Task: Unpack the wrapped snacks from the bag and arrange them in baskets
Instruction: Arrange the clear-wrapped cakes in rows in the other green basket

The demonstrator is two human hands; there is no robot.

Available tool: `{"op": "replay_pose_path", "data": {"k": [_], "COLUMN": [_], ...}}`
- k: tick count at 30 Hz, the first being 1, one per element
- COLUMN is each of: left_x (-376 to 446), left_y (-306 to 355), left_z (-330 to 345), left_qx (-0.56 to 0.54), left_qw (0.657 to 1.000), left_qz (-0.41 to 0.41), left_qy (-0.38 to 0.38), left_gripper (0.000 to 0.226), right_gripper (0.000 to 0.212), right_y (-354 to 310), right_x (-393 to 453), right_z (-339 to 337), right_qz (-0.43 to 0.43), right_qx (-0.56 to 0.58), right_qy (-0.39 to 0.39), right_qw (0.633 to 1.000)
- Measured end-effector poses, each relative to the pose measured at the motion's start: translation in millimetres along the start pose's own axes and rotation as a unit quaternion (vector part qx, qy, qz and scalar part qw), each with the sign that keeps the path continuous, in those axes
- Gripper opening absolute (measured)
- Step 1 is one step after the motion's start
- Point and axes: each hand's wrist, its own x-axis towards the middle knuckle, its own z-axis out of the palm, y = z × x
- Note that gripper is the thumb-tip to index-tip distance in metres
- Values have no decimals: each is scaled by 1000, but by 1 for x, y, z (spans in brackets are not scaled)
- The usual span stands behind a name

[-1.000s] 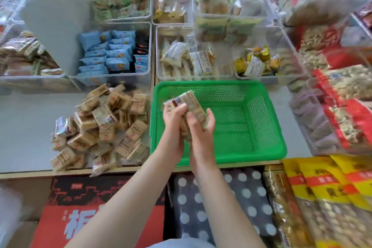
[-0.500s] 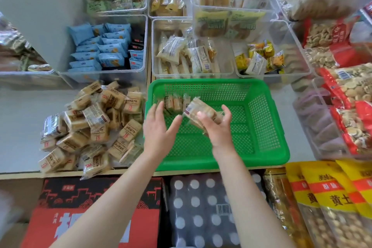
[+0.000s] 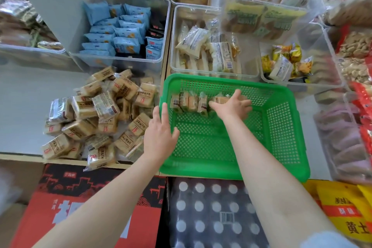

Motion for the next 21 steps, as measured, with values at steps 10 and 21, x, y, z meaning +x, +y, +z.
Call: {"op": "replay_pose_path", "data": {"k": [10,21], "left_x": [3,4], "left_y": [-1,-4], "left_z": [3,5], "left_qx": [6,44], "left_qw": [1000,999], "left_qz": [1,4], "left_qy": [0,-4], "left_gripper": [83,81], "right_gripper": [121,117], "right_y": [14,-6], "right_x": [-1,-9], "right_z": [17,27], "right_qz": [67,115], "right_qx": [188,334], "right_qy": [4,-29], "right_qw": [980,935]}}
